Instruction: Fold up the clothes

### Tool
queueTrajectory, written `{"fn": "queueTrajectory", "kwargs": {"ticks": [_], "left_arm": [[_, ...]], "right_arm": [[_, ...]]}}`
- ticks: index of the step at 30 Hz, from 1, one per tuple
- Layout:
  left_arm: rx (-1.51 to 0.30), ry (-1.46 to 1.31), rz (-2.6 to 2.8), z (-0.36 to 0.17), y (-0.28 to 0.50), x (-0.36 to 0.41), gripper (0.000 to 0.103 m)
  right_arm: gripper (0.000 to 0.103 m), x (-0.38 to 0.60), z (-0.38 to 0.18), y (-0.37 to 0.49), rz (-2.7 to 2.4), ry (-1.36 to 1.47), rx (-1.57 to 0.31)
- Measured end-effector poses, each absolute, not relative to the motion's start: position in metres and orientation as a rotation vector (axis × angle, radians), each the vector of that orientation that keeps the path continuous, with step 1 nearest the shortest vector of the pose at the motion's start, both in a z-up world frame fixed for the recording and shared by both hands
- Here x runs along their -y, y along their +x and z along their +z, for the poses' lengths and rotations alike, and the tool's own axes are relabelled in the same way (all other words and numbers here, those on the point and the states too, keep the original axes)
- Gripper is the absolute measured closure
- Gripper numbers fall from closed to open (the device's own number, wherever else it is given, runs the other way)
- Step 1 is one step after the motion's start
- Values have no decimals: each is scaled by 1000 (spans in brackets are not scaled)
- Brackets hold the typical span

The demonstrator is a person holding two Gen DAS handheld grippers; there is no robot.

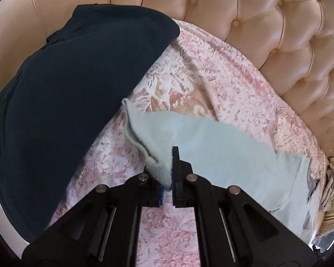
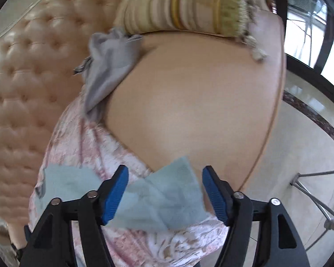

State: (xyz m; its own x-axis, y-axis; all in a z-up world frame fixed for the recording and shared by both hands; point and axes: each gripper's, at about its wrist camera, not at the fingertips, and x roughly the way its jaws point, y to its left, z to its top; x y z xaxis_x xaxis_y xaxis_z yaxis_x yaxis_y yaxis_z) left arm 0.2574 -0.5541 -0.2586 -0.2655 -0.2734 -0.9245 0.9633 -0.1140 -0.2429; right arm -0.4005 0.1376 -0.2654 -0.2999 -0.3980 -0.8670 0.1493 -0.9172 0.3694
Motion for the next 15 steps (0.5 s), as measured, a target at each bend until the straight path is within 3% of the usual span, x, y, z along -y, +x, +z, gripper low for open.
{"fn": "queueTrajectory", "kwargs": {"ticks": [7,11,13,14,15], "left_arm": [[-1155,895,-1589,-261,253,555,98],[-1162,882,-1595,-260,258,551,97],[-1157,881,-1601,-260,259,551,97],[-1158,881,-1601,-260,259,550,97],[-1161,880,-1600,-261,259,550,96]], "right_arm": [[30,-124,-287,-409,-2134,1710,168],[31,-104,-291,-413,-2115,1719,-45],[54,-93,-288,-411,-2122,1701,-192],[92,-90,-287,-409,-2112,1692,-224],[102,-87,-286,-408,-2103,1683,-257]]}}
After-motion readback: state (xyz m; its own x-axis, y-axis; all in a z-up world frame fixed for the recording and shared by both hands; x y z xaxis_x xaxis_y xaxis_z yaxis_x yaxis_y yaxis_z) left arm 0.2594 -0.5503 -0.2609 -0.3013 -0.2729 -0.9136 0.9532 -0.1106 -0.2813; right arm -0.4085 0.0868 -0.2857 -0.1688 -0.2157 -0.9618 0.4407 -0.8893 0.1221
